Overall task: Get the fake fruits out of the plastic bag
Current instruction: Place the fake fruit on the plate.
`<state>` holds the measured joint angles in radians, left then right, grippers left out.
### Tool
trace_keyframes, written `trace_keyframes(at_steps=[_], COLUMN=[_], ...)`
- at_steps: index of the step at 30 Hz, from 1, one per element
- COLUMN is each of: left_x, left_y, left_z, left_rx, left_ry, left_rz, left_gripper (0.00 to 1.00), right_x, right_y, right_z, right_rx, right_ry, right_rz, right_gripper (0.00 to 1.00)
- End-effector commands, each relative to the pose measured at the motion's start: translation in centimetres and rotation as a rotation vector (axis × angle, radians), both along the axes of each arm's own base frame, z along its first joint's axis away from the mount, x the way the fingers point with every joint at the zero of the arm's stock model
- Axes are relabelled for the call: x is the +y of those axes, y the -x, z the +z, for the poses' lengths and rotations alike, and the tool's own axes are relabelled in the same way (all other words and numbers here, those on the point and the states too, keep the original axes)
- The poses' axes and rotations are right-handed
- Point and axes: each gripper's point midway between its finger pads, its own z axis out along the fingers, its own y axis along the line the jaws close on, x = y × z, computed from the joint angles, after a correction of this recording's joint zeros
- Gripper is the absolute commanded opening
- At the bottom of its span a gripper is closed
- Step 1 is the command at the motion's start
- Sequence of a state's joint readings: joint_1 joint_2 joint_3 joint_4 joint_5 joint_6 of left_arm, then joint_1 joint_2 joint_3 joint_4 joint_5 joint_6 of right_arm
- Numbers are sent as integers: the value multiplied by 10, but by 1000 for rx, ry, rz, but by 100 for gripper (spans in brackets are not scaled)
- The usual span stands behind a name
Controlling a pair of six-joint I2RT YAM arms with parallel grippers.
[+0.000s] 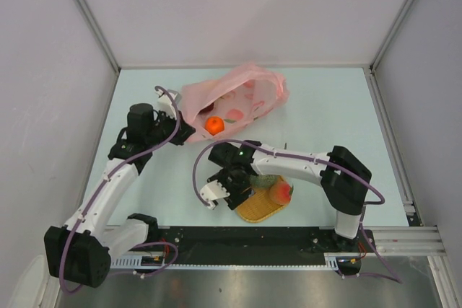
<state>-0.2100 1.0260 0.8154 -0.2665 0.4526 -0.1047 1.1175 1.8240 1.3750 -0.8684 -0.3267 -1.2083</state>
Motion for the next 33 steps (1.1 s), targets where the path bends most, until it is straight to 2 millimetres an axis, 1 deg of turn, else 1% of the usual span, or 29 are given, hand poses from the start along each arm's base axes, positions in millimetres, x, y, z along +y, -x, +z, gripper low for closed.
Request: trace_keyframes(at_steps=[1, 5, 8, 11, 12, 14, 15, 17, 18, 20, 22, 29, 32, 33], left_x=[-1, -3, -4, -4, -4, -4, -4, -5, -4, -5, -5, -6, -6, -6], left_y=[2, 5, 5, 6, 6, 6, 6, 7, 6, 6, 6, 6, 6, 6], left_z=[20, 26, 25, 24, 24, 23, 23, 23, 22, 23, 22, 23, 22, 21], left_rx=[-75, -84, -81, -76, -79, -79, -79, -77, -74, -78, -75, -76, -74, -71], left_ry=[30, 54, 56, 55, 56, 59, 59, 62, 62, 63, 65, 68, 68, 67], left_rz=[-17, -27, -28, -31, -29, -30, -31, -31, -31, -33, -35, -37, -39, -37], left_gripper=[0, 0, 0, 0, 0, 0, 0, 0, 0, 0, 0, 0, 0, 0], right_x=[-1, 2, 4, 5, 6, 7, 9, 15, 16, 16, 16, 18, 18, 18], right_y=[-12, -19, -21, -22, -23, -26, -28, -28, -27, -24, -24, -26, -25, -26], right_z=[1, -3, -6, -11, -11, -13, -11, -7, -7, -5, -3, 3, 9, 13], right_rx=[-102, -127, -132, -134, -140, -153, -160, -161, -160, -159, -164, -192, -203, -218], right_ry=[50, 52, 51, 59, 58, 59, 48, 22, 20, 21, 18, 4, -2, -5], right_rz=[80, 65, 60, 55, 53, 41, 31, 13, 12, 18, 18, 25, 28, 31], right_gripper=[43, 43, 44, 49, 54, 61, 69, 77, 85, 89, 100, 100, 100, 100])
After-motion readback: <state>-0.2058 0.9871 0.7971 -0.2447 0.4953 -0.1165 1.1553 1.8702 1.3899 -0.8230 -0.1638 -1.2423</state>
